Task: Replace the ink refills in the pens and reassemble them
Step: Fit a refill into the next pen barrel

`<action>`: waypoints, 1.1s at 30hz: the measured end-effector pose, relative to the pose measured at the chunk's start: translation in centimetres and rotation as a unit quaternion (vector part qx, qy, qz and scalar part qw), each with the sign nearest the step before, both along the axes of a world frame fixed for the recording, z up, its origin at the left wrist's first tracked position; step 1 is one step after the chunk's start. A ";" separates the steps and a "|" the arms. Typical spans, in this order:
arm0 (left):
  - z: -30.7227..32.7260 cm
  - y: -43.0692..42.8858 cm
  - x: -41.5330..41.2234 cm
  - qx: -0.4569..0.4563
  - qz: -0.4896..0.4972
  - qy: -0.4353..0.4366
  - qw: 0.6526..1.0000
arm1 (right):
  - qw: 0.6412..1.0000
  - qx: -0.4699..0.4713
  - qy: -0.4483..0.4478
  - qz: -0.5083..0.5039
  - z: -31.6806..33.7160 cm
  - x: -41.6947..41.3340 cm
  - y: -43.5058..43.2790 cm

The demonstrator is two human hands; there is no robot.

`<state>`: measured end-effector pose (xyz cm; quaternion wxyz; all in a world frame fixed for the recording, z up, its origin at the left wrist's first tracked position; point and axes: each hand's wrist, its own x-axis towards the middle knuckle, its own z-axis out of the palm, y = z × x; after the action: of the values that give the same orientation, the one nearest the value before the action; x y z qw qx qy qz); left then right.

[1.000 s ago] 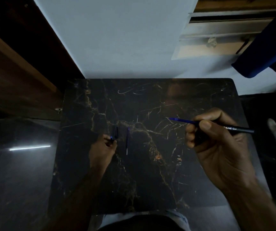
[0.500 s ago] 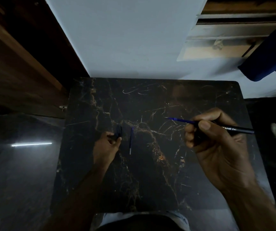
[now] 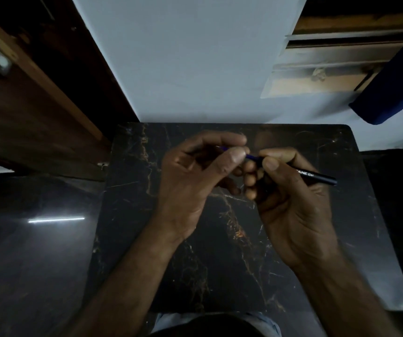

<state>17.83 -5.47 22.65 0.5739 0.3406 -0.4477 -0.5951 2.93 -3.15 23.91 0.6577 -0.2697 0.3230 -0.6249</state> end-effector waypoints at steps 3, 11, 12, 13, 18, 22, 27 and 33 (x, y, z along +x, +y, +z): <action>0.0 0.8 0.2 0.045 0.047 0.037 0.997 | 1.000 0.002 0.000 0.001 0.0 0.3 0.3; -4.2 -0.3 10.2 0.116 0.252 0.089 0.957 | 1.000 0.028 -0.004 -0.005 -1.1 -1.0 2.4; -6.0 -0.2 11.7 0.125 0.260 0.041 0.957 | 0.999 0.033 -0.004 -0.007 -1.2 -1.2 2.6; -8.1 -0.1 12.7 0.148 0.258 -0.017 0.955 | 0.999 0.038 -0.002 -0.008 -1.2 -1.3 2.9; -20.4 2.7 12.8 0.359 0.141 -0.250 0.888 | 0.999 0.041 0.012 0.000 -1.3 -1.6 3.6; -25.2 3.1 11.3 0.420 0.183 -0.250 0.853 | 0.999 0.032 0.027 0.003 -1.5 -1.7 4.1; -26.5 2.1 10.8 0.393 0.207 -0.305 0.842 | 0.998 0.049 0.034 0.007 -1.3 -1.9 4.7; -27.1 1.9 10.7 0.374 0.202 -0.347 0.836 | 0.998 0.053 0.038 0.010 -1.5 -2.3 4.8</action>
<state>28.48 -3.57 -4.47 0.3174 0.7964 -0.2823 -0.4304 0.62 1.62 22.43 0.6646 -0.2615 0.3777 -0.5894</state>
